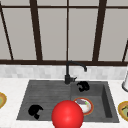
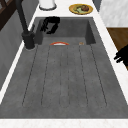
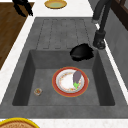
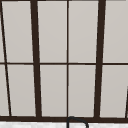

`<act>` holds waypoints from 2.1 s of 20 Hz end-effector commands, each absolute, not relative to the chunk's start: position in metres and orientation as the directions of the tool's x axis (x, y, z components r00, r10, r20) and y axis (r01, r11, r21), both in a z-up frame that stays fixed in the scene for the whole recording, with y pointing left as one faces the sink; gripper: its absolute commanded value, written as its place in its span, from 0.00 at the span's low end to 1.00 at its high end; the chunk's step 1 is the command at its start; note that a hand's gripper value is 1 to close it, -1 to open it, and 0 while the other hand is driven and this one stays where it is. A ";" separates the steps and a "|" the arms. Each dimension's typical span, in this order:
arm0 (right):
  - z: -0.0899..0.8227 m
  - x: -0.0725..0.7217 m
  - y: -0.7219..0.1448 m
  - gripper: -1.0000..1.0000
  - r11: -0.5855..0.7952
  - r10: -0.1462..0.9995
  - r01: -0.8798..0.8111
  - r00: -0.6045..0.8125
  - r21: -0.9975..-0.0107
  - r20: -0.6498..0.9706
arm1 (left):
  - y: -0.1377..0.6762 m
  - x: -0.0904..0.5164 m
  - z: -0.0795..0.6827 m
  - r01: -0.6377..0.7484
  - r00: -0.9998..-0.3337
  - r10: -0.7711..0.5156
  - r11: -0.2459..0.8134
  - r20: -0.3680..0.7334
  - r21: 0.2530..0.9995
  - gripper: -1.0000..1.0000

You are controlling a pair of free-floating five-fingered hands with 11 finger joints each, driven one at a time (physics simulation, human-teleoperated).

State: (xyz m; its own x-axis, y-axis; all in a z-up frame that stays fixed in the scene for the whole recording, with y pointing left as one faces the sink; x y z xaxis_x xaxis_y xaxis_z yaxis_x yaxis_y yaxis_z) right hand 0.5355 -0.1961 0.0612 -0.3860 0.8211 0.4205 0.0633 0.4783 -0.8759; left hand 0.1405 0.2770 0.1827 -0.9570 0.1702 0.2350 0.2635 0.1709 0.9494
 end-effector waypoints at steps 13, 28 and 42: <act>0.122 0.537 -0.189 0.00 0.284 0.892 0.095 -0.391 -0.954 0.226 | 0.277 0.141 0.183 0.264 -0.957 0.170 0.171 0.235 0.949 0.50; 0.141 0.559 -0.141 0.00 0.197 0.917 0.060 -0.364 -0.979 0.162 | 0.277 0.141 0.183 0.264 -0.957 0.170 0.171 0.235 0.949 0.50; 0.107 0.644 -0.116 0.00 0.201 0.910 -0.076 -0.355 -0.977 0.215 | 0.277 0.141 0.183 0.264 -0.957 0.170 0.171 0.235 0.949 0.50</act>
State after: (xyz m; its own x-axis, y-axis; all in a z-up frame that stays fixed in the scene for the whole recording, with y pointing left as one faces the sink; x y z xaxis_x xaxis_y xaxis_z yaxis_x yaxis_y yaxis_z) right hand 0.6267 -0.1138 0.1188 -0.3793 0.8934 0.2406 -0.0276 0.2490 -0.9681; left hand 0.1405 0.2770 0.1827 -0.9570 0.1702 0.2350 0.2635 0.1709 0.9494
